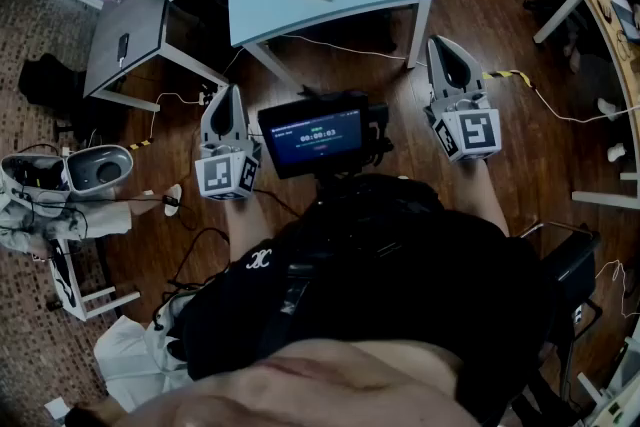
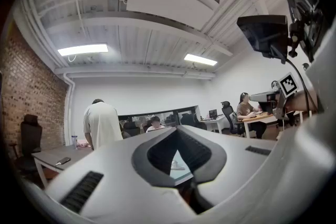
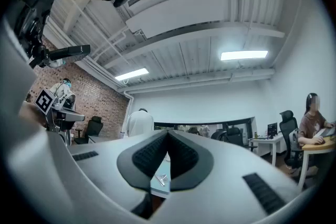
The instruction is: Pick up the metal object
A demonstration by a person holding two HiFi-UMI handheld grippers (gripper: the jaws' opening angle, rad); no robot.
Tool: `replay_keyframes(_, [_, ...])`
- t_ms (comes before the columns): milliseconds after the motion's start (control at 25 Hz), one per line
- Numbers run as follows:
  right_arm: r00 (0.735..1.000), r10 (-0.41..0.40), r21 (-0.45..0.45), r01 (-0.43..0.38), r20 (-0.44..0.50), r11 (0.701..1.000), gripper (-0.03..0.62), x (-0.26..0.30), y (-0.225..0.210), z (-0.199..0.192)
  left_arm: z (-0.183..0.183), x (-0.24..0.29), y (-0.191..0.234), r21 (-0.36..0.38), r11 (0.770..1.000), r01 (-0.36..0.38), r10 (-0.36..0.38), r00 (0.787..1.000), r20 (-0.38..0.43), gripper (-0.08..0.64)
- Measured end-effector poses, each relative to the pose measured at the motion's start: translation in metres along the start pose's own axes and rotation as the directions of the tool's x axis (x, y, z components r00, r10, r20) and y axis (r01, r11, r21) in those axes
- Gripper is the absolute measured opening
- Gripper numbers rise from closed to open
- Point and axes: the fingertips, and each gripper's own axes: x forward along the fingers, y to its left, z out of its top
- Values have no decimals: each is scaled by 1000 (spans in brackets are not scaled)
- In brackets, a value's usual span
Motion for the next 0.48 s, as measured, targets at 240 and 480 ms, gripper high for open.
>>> replay_keyframes(240, [1000,3,-4,-3,16,1000,-18,21,21,-6,-5,3,24,19,1000,18,-19,999,34,11])
replay_keyframes(480, [1000,0,-1,0,1,1000,-17,43,71,-11,-11,0,71,38,998,57,-58,998,27,11])
